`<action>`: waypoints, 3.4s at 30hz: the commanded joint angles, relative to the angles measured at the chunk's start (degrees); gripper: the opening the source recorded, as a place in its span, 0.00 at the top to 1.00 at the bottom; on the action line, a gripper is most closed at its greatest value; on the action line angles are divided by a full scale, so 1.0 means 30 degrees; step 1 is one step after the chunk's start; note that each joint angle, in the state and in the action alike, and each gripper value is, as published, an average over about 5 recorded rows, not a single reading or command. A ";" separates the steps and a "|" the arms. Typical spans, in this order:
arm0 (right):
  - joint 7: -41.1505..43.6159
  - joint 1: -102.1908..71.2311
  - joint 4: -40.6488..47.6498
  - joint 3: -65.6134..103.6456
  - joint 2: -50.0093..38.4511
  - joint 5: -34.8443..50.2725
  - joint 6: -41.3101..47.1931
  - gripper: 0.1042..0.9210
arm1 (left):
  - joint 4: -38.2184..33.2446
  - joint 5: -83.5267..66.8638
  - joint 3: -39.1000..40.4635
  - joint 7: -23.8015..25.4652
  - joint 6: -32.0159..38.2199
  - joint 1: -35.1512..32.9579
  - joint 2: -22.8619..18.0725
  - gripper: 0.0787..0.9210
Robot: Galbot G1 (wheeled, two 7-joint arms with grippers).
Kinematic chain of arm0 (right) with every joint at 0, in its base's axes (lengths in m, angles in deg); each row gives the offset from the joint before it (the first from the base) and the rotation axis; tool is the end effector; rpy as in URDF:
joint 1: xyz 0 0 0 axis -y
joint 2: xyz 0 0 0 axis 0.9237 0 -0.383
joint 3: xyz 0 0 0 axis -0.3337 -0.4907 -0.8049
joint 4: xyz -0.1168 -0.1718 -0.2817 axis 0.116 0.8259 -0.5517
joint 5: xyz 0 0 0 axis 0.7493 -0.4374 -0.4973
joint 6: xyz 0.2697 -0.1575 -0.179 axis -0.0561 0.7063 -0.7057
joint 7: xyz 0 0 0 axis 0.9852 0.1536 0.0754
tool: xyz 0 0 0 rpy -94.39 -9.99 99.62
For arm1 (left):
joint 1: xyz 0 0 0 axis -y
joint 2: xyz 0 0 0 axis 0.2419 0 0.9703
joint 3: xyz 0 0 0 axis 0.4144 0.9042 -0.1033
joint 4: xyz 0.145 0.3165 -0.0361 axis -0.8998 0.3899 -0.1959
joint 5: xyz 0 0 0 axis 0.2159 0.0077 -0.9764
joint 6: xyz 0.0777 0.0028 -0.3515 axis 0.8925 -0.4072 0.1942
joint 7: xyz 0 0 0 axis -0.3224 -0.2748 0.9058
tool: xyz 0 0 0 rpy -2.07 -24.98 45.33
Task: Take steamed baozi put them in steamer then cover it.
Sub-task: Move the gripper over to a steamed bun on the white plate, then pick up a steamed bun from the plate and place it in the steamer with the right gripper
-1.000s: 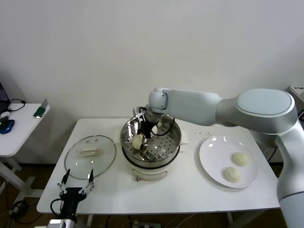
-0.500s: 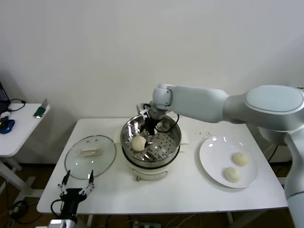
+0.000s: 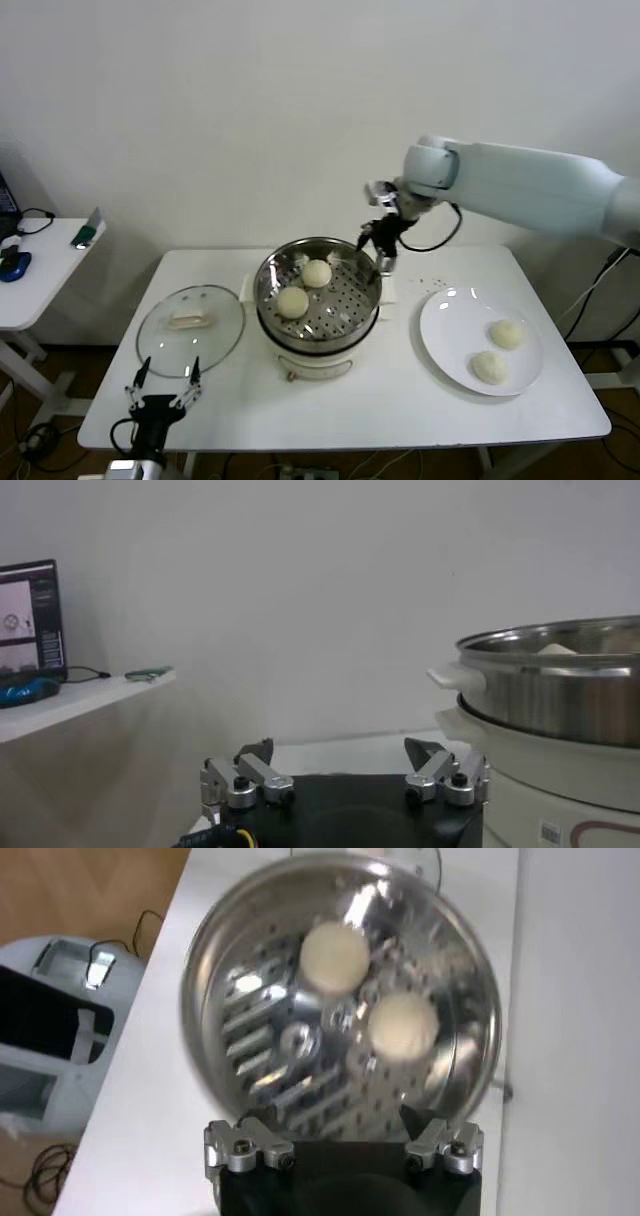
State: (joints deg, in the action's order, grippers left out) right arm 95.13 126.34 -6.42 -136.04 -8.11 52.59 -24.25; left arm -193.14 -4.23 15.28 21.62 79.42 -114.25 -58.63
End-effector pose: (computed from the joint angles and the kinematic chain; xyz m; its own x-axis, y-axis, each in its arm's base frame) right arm 0.5621 -0.0249 -0.0269 -0.0952 -0.2997 0.9493 -0.9758 -0.1604 -0.1485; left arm 0.1341 0.0711 -0.3529 -0.9888 -0.1028 0.1084 -0.0889 0.9880 0.1262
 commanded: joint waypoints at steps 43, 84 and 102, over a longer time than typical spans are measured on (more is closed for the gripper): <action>0.0660 -1.3408 0.2568 0.8424 -0.5450 -1.1788 -0.1259 0.12 | 0.0704 0.0596 -0.0304 -0.0243 0.0000 -0.0627 -0.0661 0.12; 0.3390 0.1832 -0.0587 0.2836 0.3823 -1.4625 -1.6689 0.26 | 0.0287 0.0256 -0.0468 -0.0280 -0.0382 -0.1308 -0.0681 0.12; 0.3457 -0.4018 -0.0850 0.3868 0.8027 -1.6485 -1.6214 0.25 | 0.0347 -0.0325 -0.0889 -0.0339 0.0010 -0.2104 -0.0358 0.12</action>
State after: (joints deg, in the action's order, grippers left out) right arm 105.20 120.80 -8.45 -124.68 9.38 6.03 -70.62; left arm -192.22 -4.79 12.74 20.65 79.18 -119.73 -59.96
